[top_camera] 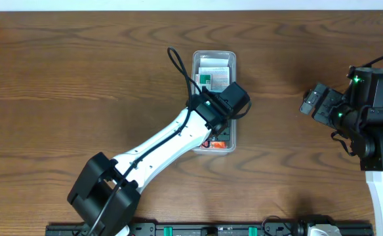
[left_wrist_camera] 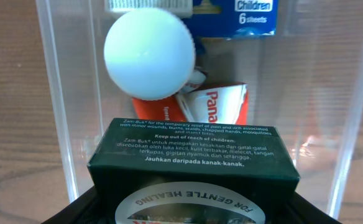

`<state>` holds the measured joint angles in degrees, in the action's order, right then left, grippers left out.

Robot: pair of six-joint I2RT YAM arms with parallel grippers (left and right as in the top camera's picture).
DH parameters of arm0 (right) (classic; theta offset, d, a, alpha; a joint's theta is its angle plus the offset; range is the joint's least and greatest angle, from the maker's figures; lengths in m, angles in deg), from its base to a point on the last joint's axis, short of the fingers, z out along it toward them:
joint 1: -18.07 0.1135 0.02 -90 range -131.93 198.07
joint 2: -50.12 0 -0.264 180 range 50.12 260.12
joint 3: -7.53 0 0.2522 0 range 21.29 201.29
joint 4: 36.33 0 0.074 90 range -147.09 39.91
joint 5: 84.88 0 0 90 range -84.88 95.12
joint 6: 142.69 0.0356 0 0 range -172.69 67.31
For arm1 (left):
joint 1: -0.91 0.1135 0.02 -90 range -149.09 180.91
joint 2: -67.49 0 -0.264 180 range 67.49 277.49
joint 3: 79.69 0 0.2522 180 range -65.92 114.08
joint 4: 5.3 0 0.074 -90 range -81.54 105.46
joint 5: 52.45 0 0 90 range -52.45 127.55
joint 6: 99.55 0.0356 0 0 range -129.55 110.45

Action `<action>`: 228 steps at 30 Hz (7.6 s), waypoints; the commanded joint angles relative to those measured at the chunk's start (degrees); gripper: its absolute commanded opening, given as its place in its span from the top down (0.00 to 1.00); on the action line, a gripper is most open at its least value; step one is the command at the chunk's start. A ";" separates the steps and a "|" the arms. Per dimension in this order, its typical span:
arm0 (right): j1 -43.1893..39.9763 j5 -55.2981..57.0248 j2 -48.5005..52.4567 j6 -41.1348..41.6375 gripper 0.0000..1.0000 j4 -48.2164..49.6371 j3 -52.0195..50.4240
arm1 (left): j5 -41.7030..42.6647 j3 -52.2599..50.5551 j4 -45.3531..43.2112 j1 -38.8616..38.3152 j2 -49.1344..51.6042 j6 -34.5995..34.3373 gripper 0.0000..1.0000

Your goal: Pack container

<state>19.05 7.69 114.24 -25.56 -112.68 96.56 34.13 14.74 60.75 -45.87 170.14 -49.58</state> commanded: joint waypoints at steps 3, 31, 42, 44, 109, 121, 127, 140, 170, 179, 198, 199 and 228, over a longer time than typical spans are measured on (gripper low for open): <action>-0.26 0.44 0.00 0.02 0.01 -0.07 0.33 | -1.33 -0.42 0.79 -0.07 0.02 -2.29 0.48; -0.26 0.44 0.00 0.02 0.01 -0.07 0.33 | -1.51 -0.42 1.33 -0.07 -8.48 -0.74 0.34; -0.26 0.44 0.00 0.02 0.01 -0.04 0.33 | -1.75 -0.57 2.86 -0.07 -5.62 -0.74 0.26; -0.26 0.44 0.00 0.02 0.01 -0.04 0.33 | -1.75 -0.57 3.78 -0.07 -5.33 -0.76 0.25; -0.15 5.09 -29.83 -11.45 0.01 24.85 -28.17 | -21.09 11.82 21.00 31.89 -42.38 11.93 0.02; -0.15 5.14 -55.15 -16.98 0.01 26.34 -51.65 | -21.09 11.82 21.00 31.89 -42.38 11.93 0.02; -0.15 4.92 -61.46 -16.94 0.01 26.38 -58.40 | -21.09 11.82 20.98 31.89 -42.38 11.93 0.02; -0.15 4.92 -63.82 -16.92 0.01 26.38 -65.02 | -21.09 11.82 21.05 31.89 -42.38 11.93 0.02; -0.15 4.90 -63.78 -16.92 0.01 25.97 -66.20 | -21.09 11.82 21.07 31.89 -42.34 11.96 0.02; -0.15 4.90 -63.78 -16.92 0.01 25.97 -66.20 | -22.08 2.62 12.15 37.07 -45.16 12.39 0.02; -0.15 4.90 -63.78 -16.92 0.01 25.97 -66.20 | -1.46 -48.09 -26.51 50.14 -73.70 22.45 0.02; -0.15 4.90 -63.78 -16.92 0.01 25.97 -66.20 | -1.46 -49.75 -26.51 50.34 -75.45 22.45 0.02; -0.15 4.92 -63.73 -16.92 0.01 25.97 -66.20 | -1.49 -73.59 -28.17 49.81 -99.60 22.43 0.02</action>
<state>19.05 12.30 50.83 -41.64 -86.67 30.48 32.70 -57.70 32.64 4.13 71.00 -27.68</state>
